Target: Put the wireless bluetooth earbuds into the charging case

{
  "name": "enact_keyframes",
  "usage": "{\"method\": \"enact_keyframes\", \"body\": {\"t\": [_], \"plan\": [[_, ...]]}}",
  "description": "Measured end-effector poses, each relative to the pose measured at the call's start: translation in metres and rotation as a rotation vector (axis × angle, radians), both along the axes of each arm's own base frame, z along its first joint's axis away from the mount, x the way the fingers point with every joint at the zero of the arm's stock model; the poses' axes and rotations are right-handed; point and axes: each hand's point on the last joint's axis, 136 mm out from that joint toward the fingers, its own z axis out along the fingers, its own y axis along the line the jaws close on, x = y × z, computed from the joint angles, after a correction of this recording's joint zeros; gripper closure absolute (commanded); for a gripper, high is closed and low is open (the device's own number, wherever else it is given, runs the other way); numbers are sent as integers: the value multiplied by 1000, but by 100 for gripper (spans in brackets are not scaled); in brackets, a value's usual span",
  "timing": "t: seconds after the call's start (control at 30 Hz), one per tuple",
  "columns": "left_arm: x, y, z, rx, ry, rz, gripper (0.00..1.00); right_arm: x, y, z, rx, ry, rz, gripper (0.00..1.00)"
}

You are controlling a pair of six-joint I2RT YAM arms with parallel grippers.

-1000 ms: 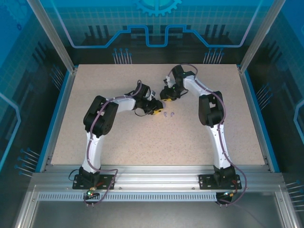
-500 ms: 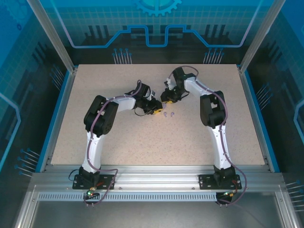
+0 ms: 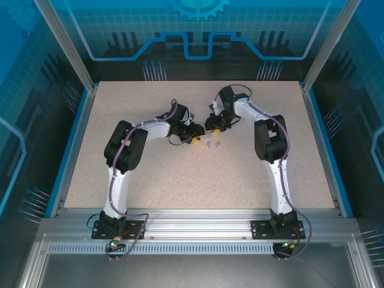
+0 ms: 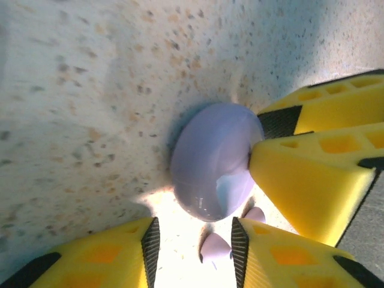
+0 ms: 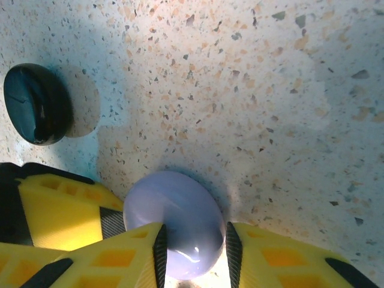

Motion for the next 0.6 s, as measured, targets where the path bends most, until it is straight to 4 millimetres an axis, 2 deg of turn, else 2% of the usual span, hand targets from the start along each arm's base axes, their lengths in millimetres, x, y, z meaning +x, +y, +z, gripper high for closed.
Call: {"method": "enact_keyframes", "body": {"t": [0.27,0.6], "plan": [[7,20,2,30,2,24,55,1,-4,1,7,14,-26,64],[17,17,14,10,-29,16,53,-4,-3,22,40,0,-35,67]]}}
